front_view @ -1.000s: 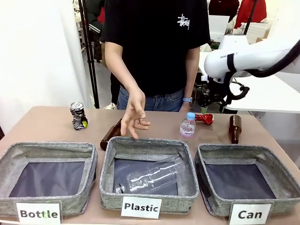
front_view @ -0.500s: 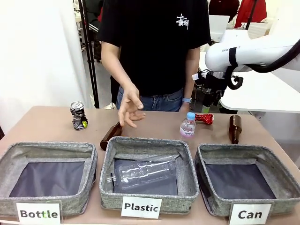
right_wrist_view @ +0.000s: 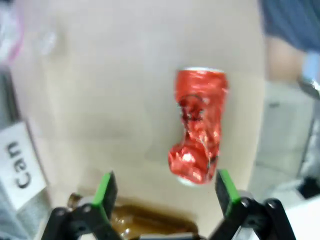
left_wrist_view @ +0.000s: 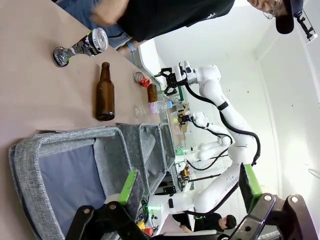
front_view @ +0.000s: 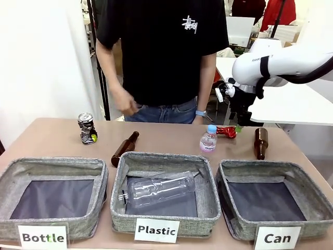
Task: Sort the can waste into the basket.
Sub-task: Pick up the can waste from the table and place it in the right Fabric basket.
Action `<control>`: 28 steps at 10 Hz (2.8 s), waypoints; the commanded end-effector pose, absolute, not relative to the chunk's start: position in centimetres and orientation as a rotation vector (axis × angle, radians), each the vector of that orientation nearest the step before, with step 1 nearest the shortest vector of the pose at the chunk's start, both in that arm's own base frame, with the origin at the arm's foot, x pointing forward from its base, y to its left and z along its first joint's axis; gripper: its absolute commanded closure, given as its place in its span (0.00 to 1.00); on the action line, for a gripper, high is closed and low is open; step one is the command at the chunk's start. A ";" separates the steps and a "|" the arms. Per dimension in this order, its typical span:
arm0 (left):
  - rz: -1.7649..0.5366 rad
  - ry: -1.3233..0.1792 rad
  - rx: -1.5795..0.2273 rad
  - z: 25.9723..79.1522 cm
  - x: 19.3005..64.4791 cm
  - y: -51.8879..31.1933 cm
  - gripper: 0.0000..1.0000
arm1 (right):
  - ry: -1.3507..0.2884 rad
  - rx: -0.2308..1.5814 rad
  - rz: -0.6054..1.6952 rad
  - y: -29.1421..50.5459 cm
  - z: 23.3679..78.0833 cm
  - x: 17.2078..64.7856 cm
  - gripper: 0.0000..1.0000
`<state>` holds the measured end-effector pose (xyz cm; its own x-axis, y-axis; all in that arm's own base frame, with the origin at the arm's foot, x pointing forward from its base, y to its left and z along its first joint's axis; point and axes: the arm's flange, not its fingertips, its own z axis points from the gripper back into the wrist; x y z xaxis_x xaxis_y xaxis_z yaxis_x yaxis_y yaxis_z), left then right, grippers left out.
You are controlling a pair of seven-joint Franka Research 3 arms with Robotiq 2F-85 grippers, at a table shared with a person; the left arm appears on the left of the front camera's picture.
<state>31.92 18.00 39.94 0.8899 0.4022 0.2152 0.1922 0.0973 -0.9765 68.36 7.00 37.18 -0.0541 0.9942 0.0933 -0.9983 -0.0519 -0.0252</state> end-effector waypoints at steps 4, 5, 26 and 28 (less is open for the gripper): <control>0.142 -0.509 -1.488 40.0 31.7 18.0 0.00 | -0.092 0.056 1.623 7.0 37.2 68.4 0.00; 0.142 -0.509 -1.488 40.0 31.7 18.0 0.00 | -0.114 0.079 1.742 7.0 36.9 68.3 0.00; 0.142 -0.509 -1.488 40.0 31.7 18.0 0.00 | -0.013 0.287 1.646 6.4 37.9 68.7 1.00; 0.142 -0.509 -1.488 40.0 31.7 18.0 0.00 | 0.045 0.334 1.700 3.5 44.4 60.5 1.00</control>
<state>31.91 18.06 40.01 0.8893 0.4026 0.2169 0.1939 0.0976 -0.9762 66.38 5.01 42.21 -0.0786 0.9802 0.1815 -0.9728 -0.1152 0.2011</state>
